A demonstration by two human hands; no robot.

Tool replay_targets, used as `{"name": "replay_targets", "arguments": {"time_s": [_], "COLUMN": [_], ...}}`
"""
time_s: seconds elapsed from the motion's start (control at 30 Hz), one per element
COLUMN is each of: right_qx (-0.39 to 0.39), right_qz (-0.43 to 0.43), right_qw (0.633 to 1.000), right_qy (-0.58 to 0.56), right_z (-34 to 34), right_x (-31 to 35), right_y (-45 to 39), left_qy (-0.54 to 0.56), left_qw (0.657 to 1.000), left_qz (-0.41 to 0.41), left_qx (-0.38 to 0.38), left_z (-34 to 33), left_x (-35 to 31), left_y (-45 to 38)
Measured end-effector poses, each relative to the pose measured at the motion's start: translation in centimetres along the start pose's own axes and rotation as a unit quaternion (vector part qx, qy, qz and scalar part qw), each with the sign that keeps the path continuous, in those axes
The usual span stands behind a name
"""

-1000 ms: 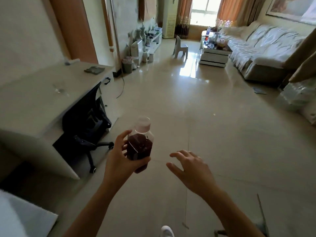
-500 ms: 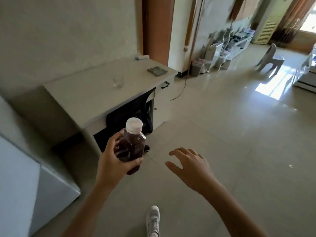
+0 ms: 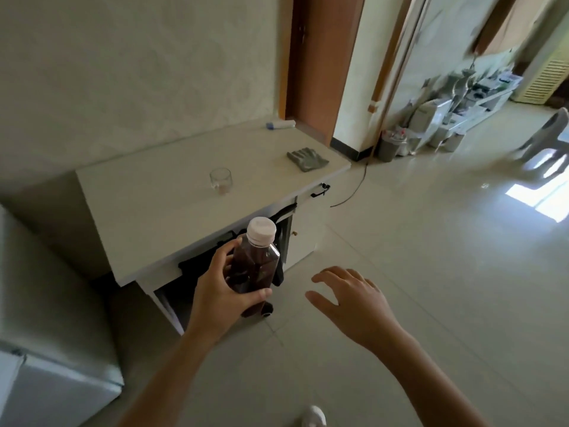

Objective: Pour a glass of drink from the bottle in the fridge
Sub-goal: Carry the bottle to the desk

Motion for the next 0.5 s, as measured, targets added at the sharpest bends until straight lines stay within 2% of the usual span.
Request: {"name": "replay_targets", "arguments": {"time_s": [0.27, 0.5], "right_qx": [0.031, 0.059], "right_qz": [0.101, 0.203], "right_qw": [0.994, 0.977], "right_qy": [0.019, 0.010], "right_z": [2.0, 2.9], "right_x": [-5.4, -3.5], "right_y": [-15.6, -26.7], "left_qy": [-0.034, -0.022], "left_qw": [0.991, 0.971], "left_qz": [0.038, 0.104], "left_qx": [-0.122, -0.215], "left_z": [-3.2, -2.3], "left_x": [2.2, 4.4], "left_y": [-10.4, -15.0]}}
Point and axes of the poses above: each hand's wrist, its own y-axis away from the middle knuckle, its own z-axis out of the back of the hand, x = y × z, the point moved 5 cm from there along -y, towards the middle knuckle, and after that the axes turned 6 degrees about y, right-handed, at the moved point
